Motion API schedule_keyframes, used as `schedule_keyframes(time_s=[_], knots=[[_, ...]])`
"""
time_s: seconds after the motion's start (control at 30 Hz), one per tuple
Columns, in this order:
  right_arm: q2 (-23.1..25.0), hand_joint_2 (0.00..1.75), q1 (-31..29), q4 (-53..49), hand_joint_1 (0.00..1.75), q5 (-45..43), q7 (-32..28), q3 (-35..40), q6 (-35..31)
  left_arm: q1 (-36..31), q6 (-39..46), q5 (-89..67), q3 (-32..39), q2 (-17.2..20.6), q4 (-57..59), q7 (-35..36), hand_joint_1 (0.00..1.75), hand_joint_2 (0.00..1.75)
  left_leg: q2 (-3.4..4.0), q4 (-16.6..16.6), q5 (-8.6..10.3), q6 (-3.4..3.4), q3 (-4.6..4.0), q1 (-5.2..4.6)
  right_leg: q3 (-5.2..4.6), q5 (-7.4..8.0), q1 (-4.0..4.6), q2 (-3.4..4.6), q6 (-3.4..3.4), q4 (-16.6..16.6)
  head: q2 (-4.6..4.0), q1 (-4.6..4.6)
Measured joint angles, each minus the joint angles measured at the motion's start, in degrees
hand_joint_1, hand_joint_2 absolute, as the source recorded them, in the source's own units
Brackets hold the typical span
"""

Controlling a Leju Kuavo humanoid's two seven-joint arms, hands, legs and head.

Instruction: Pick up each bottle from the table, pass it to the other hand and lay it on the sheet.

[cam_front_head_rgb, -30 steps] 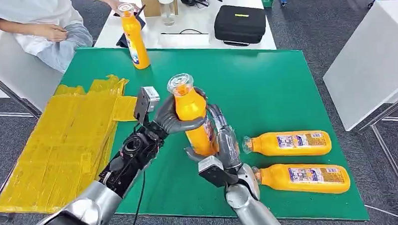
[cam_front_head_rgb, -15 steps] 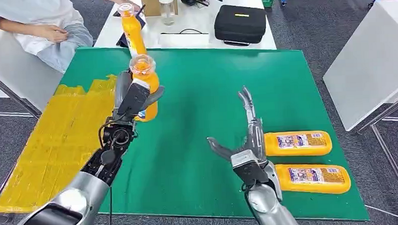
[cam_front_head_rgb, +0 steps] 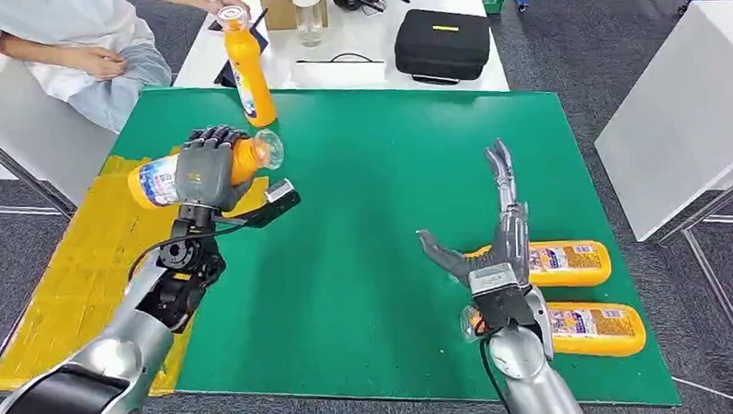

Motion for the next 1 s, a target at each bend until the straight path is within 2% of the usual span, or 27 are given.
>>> schedule_keyframes(time_s=[0.07, 0.17, 0.47, 0.6, 0.8, 0.83, 0.87, 1.0], knots=[[-0.2, 1.75, -0.1, -0.2, 0.00, 0.3, 0.0, -0.5, 0.0, -0.7, -1.1, -5.6, -0.5, 0.5, 1.7, 2.3, 1.75, 1.75, -0.04, 0.0, 0.00, 0.00, -0.02, 0.00, 0.00, -0.01, 0.00, -0.01, 0.00, 0.0, 0.00, 0.00], [-0.7, 1.75, -0.3, -0.7, 0.00, 1.5, 0.5, -1.8, 0.0, -2.7, -2.7, -6.8, -6.0, 2.2, 5.5, 7.2, 1.75, 1.75, -0.01, 0.0, -0.01, 0.00, -0.02, -0.01, -0.01, 0.00, 0.00, 0.00, 0.01, 0.0, 0.00, 0.00], [-2.6, 1.75, 0.7, -2.3, 0.00, 3.3, 1.6, -5.6, 0.3, -5.2, -9.2, -7.2, -16.8, 5.2, 16.5, 4.7, 1.75, 1.75, 0.05, 0.0, -0.01, 0.00, -0.02, 0.00, -0.05, 0.00, 0.00, 0.03, 0.01, 0.0, 0.00, -0.02], [-2.9, 1.75, 2.1, -2.6, 0.00, 3.3, 1.6, -6.5, 0.5, -5.0, -10.2, -5.3, -17.3, 5.6, 19.4, 1.1, 1.75, 1.75, 0.04, 0.0, -0.02, 0.00, -0.03, 0.00, -0.06, -0.01, 0.01, 0.02, 0.00, 0.0, 0.00, 0.00], [-3.1, 1.75, 3.0, -2.7, 0.00, 3.3, 1.5, -7.1, 0.6, -4.7, -11.1, -5.5, -17.3, 6.0, 21.6, 0.2, 1.75, 1.75, 0.02, 0.0, -0.02, -0.01, -0.06, 0.00, -0.06, -0.02, 0.00, 0.02, 0.00, 0.0, 0.00, 0.00], [-3.1, 1.75, 3.0, -2.7, 0.00, 3.3, 1.4, -7.1, 0.8, -4.7, -11.9, -6.0, -17.3, 6.1, 21.9, 0.3, 1.38, 1.75, 0.03, 0.0, -0.02, 0.00, -0.06, 0.00, -0.06, -0.02, 0.00, 0.02, 0.00, 0.0, 0.00, 0.02], [-3.1, 1.75, 3.0, -2.7, 0.00, 3.3, 1.4, -7.1, 0.9, -4.6, -12.6, -6.2, -17.3, 6.1, 22.2, 0.3, 0.00, 1.75, 0.04, 0.0, -0.02, 0.00, -0.07, 0.00, -0.06, -0.01, 0.00, 0.02, 0.01, 0.0, 0.00, 0.00], [-3.1, 1.75, 3.0, -2.7, 0.00, 3.3, 1.2, -7.2, 1.3, -3.6, -12.7, -5.1, -16.6, 6.4, 23.1, 0.4, 0.00, 1.75, 0.03, 0.0, -0.02, 0.00, -0.06, 0.00, -0.07, -0.01, 0.00, 0.02, 0.01, 0.0, 0.00, 0.00]])
